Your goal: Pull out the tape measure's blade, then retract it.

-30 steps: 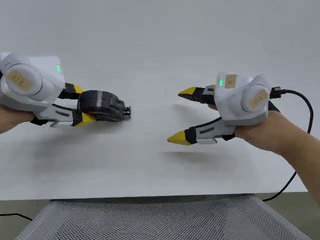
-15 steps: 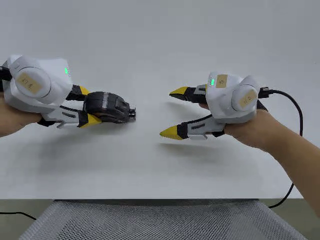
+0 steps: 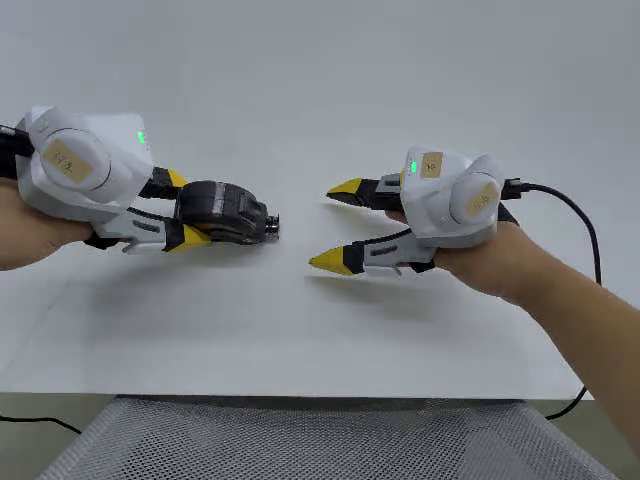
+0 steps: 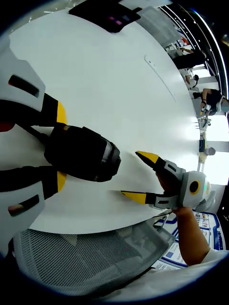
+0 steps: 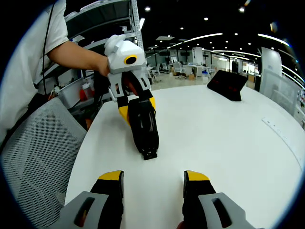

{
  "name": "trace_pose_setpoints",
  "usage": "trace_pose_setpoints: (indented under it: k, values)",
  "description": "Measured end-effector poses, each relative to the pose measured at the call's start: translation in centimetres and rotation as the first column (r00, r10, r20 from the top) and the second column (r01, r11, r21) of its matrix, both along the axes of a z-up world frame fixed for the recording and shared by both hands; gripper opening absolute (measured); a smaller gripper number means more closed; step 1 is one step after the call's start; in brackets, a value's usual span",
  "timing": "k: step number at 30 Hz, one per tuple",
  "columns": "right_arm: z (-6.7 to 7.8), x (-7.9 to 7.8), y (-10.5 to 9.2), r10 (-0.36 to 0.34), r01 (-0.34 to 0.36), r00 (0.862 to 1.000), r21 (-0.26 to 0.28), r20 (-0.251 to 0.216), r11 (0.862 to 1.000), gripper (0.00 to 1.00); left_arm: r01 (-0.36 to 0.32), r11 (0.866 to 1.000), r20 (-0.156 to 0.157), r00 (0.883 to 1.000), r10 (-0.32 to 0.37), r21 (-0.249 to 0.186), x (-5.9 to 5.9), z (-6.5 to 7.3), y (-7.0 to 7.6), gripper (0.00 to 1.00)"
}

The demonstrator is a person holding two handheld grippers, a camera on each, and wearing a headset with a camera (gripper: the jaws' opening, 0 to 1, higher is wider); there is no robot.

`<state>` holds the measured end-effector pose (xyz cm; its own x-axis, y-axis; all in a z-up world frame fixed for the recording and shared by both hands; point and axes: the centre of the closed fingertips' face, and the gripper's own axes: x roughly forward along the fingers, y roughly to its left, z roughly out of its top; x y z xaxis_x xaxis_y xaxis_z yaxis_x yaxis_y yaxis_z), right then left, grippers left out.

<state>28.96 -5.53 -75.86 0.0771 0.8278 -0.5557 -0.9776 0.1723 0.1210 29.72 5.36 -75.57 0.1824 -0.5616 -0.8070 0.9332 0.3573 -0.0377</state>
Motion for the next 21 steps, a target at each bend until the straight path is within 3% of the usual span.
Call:
trace_pose_setpoints:
  k: [21]
  values:
    - [-0.6, 0.1, 3.1, 0.060, -0.061, 0.998, 0.026, 0.020, 0.998, 0.31, -0.001, 1.000, -0.002, 1.000, 0.001, 0.007, -0.1, -0.1, 0.0, 0.26]
